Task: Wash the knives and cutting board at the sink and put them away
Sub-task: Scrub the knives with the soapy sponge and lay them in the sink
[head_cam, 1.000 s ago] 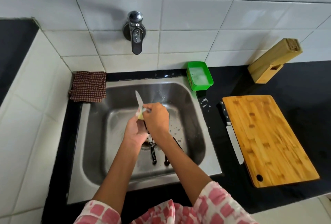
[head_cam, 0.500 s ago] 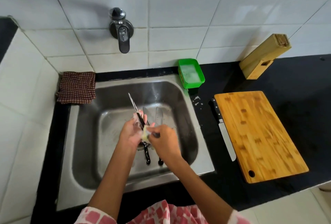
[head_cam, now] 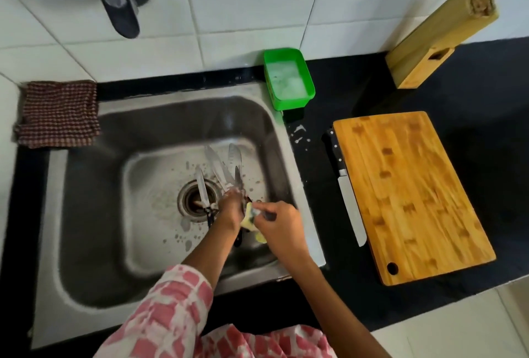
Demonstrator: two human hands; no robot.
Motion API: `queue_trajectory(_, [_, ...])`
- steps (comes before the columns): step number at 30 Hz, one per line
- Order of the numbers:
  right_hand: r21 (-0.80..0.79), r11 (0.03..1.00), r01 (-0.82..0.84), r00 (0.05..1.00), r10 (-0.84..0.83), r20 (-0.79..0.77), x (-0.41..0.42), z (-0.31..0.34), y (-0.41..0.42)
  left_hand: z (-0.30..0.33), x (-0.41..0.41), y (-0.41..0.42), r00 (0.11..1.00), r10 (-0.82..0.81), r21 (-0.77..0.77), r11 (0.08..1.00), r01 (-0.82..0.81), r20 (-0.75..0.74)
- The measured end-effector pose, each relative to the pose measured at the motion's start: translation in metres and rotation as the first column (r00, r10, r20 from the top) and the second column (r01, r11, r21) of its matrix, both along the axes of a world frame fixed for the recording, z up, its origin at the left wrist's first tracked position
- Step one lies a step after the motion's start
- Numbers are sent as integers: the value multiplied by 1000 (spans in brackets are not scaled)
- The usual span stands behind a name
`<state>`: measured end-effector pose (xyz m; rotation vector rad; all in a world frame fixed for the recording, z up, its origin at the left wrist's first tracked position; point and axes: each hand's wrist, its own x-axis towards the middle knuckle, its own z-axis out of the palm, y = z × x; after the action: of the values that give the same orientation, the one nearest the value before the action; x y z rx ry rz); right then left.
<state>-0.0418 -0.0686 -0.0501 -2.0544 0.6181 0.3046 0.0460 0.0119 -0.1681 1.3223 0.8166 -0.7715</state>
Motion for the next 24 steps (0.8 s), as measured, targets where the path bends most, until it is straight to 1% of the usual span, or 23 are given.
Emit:
queue_trajectory(1, [28,999,22,1000,-23,7,0,-2,-7,-3,-2,-5,988,-154,159,976,150,13])
queue_trajectory(2, [58,997,44,999,-45,8,1,-1,-13,-3,-3,-9,957,-290,311,911,272,13])
queue_trajectory(3, [86,994,62,998,-63,5,2,-1,-19,-5,-2,-14,951,-308,380,885,270,41])
queue_trajectory(5, [131,987,98,995,-99,3,5,1,-31,-8,-4,-23,928,-365,422,854,305,69])
queue_trajectory(7, [162,979,123,992,-126,12,6,4,-45,-5,-4,-31,923,-366,473,839,269,123])
queue_trajectory(9, [184,974,134,989,-143,33,7,8,-58,3,-1,-38,905,-339,473,861,189,255])
queue_trajectory(10, [190,972,137,988,-148,45,6,10,-64,16,3,-41,864,-366,505,849,158,344])
queue_trajectory(11, [191,971,147,985,-161,61,6,13,-71,27,11,-47,772,-448,566,812,141,451])
queue_trajectory(12, [192,969,154,983,-170,70,4,15,-76,41,19,-53,630,-552,634,764,119,547])
queue_trajectory(13, [192,968,163,980,-181,79,3,16,-83,56,30,-63,445,-658,690,714,114,608])
queue_trajectory(14, [194,967,165,979,-184,85,2,17,-87,74,40,-75,249,-734,729,672,133,632])
queue_trajectory(15, [196,966,166,979,-186,89,2,18,-91,87,49,-87,30,-788,779,612,136,615])
queue_trajectory(16, [199,965,174,976,-195,93,1,20,-96,96,59,-100,-198,-820,844,529,95,536])
queue_trajectory(17, [204,961,184,974,-207,94,0,20,-100,102,65,-112,-393,-823,899,437,23,410])
queue_trajectory(18, [209,957,199,970,-223,96,0,21,-104,105,70,-123,-546,-795,940,338,-38,264])
queue_trajectory(19, [214,954,212,967,-236,97,-1,22,-106,107,73,-132,-654,-744,971,230,-61,135])
queue_trajectory(20, [217,950,224,964,-249,98,-2,23,-108,109,74,-137,-720,-692,992,124,-35,62])
queue_trajectory(21, [220,946,238,959,-264,100,-3,23,-111,109,75,-142,-761,-648,999,38,-13,15])
queue_trajectory(22, [220,943,249,955,-277,104,-4,22,-113,110,75,-145,-775,-631,999,-34,3,-19])
queue_trajectory(23, [224,938,263,950,-292,109,-6,22,-116,109,76,-148,-782,-621,998,-61,-17,-51])
queue_trajectory(24, [228,935,271,947,-302,113,-7,22,-118,110,77,-149,-794,-601,996,-65,-62,-89])
